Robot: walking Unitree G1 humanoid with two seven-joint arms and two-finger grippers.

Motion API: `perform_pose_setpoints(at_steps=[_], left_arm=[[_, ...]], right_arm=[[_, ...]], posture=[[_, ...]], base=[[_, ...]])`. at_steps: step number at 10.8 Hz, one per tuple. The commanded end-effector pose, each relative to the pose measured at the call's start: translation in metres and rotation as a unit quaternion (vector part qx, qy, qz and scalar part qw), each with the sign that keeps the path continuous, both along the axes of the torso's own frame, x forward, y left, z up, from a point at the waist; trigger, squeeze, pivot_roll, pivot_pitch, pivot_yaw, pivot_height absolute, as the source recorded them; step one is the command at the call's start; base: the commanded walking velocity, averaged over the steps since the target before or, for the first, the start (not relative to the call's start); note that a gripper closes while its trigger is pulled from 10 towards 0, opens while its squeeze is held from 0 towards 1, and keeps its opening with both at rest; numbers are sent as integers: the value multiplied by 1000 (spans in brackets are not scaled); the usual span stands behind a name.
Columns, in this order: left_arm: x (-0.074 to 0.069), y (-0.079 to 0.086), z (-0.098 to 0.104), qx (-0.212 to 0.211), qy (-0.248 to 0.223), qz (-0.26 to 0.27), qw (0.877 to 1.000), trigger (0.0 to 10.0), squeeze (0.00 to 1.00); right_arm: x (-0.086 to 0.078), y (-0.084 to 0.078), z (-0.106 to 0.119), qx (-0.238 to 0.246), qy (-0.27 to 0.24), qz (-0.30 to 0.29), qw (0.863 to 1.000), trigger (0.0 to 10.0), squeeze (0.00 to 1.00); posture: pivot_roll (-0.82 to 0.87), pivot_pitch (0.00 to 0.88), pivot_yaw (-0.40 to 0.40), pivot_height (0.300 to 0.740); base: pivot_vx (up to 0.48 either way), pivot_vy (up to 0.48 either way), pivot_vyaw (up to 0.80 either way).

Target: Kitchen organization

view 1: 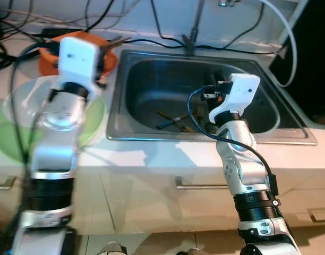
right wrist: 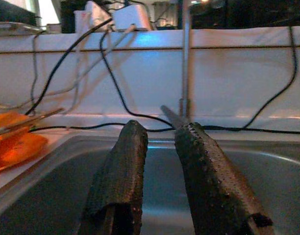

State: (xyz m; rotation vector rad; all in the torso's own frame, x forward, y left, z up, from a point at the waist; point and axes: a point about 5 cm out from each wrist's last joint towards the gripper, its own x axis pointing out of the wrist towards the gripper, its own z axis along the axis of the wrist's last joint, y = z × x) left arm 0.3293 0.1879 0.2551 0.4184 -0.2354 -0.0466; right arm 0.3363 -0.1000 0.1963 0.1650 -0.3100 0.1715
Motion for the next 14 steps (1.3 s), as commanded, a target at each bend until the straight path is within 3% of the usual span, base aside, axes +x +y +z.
perform_pose_setpoints(at_steps=[1,2,3,4,5,6,7,8,11,12,14], left_arm=[[-1,-7,-14,20,50,-23,998,10000,0],[-7,-11,-15,30,82,-65,994,10000,0],[-13,-19,-8,39,83,-105,990,10000,0],[-12,-18,0,38,69,-94,992,10000,0],[-8,-2,9,24,50,-36,998,10000,0],[-7,7,16,11,33,-12,999,10000,0],[-6,18,31,-32,9,2,999,10000,0],[-6,36,37,-70,18,16,997,10000,0],[-15,102,28,-82,69,79,991,10000,0],[-29,145,21,-108,107,123,981,10000,0],[-43,170,21,-133,122,118,977,10000,47]], right_arm=[[1,-3,-2,-1,6,-4,1000,10000,0],[1,-4,-2,-1,7,-3,1000,10000,0],[1,-4,-3,-3,9,-2,1000,10000,0],[1,-3,-4,-3,10,-1,1000,10000,0],[1,-2,-4,-3,10,2,1000,10000,0],[1,-1,-4,-3,9,3,1000,10000,0],[1,-1,-5,-2,9,3,1000,10000,0],[0,-1,-5,-2,10,4,1000,10000,0],[0,3,-7,-2,13,12,1000,10000,0],[0,6,-10,-2,16,17,1000,10000,0],[0,8,-10,-2,17,21,1000,10000,0]], posture=[[-3,68,-118,740],[-4,68,-116,740],[-4,68,-116,740],[-4,68,-116,740],[3,66,-118,740],[2,65,-117,740],[5,61,-118,740],[11,56,-117,740],[32,51,-117,740],[48,47,-117,740],[50,42,-114,740]], base=[[0,0,0],[0,0,0],[0,0,0],[0,0,0],[0,0,0],[0,0,0],[0,0,0],[0,0,0],[0,0,0],[0,0,0],[0,0,0]])
